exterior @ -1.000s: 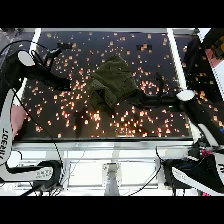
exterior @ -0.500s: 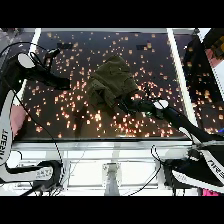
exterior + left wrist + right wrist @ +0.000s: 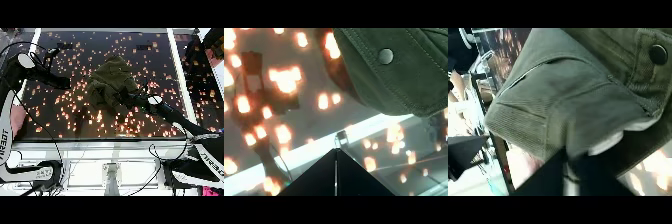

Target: Fold the clothes and pants, and hang the long-sleeved shirts on hangers.

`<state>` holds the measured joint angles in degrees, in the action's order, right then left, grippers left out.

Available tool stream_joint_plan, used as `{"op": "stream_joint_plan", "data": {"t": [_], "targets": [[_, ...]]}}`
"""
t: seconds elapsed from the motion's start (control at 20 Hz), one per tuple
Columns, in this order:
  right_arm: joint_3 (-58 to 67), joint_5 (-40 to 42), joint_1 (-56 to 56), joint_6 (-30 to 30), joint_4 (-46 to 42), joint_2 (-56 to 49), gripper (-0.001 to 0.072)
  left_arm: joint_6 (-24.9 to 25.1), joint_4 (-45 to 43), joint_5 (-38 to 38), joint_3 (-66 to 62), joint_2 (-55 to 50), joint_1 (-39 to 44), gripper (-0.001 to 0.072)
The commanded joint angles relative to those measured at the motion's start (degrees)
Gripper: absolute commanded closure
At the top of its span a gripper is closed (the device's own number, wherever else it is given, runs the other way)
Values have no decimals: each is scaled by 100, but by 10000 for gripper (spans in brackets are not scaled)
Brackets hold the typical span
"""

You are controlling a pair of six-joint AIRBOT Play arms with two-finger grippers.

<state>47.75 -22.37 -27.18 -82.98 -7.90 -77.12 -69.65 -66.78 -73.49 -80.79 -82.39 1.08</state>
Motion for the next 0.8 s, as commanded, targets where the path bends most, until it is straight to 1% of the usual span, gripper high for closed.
{"op": "stream_joint_plan", "data": {"t": [0.0, 0.1, 0.15, 0.2, 0.3, 0.35, 0.4, 0.45, 0.55, 0.6, 0.7, 0.75], "targets": [[90, 92, 157, 13, -33, -15, 694, 11, -4, 63, 2, -22, -7, 691], [90, 81, 560, 83, -302, 107, 696, 210, -2, 87, 2, -24, -37, 691], [87, 15, 903, 214, -601, 238, 696, 282, 0, 98, 2, -24, -50, 691], [87, -101, 1281, 221, -984, 391, 696, 293, 13, 131, 2, -24, -83, 691], [90, -474, 2214, 221, -1661, 765, 696, 348, 345, 240, 31, -24, -146, 692], [90, -710, 2708, 229, -2074, 949, 696, 529, 717, 262, 81, -28, -177, 692], [90, -1036, 3182, 227, -2559, 1080, 696, 863, 1244, 256, 192, -31, -192, 692], [90, -1443, 3560, 227, -2911, 1128, 697, 1143, 1786, 256, 367, -31, -190, 692], [87, -2295, 4155, 225, -3427, 1084, 696, 1517, 2815, 256, 879, -33, -138, 692], [87, -2518, 4336, 225, -3650, 1073, 696, 1598, 3217, 256, 1182, -33, -96, 693], [87, -2658, 4500, 227, -3731, 1075, 696, 1622, 3926, 258, 1867, -37, 31, 692], [90, -2653, 4503, 227, -3718, 1075, 696, 1781, 4214, 256, 2173, -37, 129, 691]]}}
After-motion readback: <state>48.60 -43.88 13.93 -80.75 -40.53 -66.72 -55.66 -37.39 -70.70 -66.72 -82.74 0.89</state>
